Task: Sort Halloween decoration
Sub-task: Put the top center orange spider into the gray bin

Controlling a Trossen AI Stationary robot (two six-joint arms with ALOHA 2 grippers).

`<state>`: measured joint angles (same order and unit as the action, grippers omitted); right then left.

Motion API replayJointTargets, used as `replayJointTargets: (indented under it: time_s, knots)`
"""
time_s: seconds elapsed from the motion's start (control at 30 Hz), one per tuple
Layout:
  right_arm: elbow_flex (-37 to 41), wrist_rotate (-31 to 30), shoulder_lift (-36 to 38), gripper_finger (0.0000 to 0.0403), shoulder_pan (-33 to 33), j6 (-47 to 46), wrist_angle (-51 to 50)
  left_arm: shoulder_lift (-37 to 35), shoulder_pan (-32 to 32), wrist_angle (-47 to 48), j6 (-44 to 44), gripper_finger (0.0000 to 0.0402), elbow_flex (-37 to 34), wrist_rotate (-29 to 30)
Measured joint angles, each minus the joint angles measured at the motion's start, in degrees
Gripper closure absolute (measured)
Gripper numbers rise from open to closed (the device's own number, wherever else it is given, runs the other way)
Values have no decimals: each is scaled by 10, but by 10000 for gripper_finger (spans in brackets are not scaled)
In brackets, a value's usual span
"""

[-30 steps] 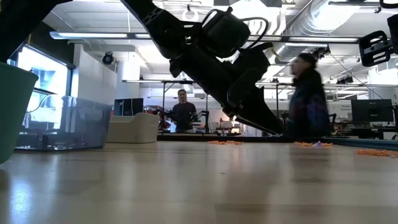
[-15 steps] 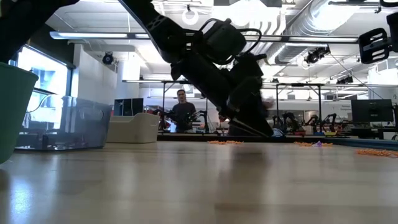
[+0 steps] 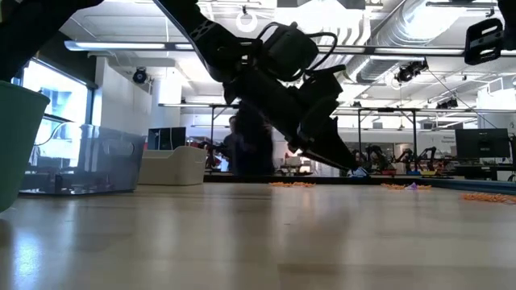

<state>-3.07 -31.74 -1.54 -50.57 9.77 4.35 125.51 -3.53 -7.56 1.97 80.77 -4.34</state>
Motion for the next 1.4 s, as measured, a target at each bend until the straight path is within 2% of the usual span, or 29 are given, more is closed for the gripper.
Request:
replayJointTargets:
  time_s: [0.13, 0.43, 0.63, 0.83, 0.97, 1.1, 1.17, 1.23, 1.33, 1.4]
  knots:
    - [0, 0, 0, 402, 0, 67, 24, 0, 0, -2, -23, 255, 0, 0]
    - [0, 20, 0, 402, 0, 81, 91, 0, 0, -5, -66, 255, 0, 1]
    - [0, -48, 0, 402, 0, 116, 122, 0, 0, -9, -99, 255, 0, 42]
    - [0, -124, 0, 402, 0, 97, 120, 0, 0, -27, -110, 255, 0, 53]
    - [0, -99, 0, 402, 0, 34, 119, 0, 0, -34, -122, 255, 0, 72]
    - [0, -69, 0, 402, 0, 46, 134, 0, -3, -35, -139, 255, 0, 86]
    - [0, -78, 0, 402, 0, 38, 145, 0, -5, -34, -148, 255, 0, 87]
    - [0, -146, 0, 402, 3, 15, 148, 0, -6, -31, -154, 255, 0, 87]
    - [0, -334, 0, 402, 13, -18, 109, 0, -7, -26, -154, 255, 0, 87]
    - [0, -409, 0, 402, 24, -28, 83, 0, -6, -27, -154, 255, 0, 87]
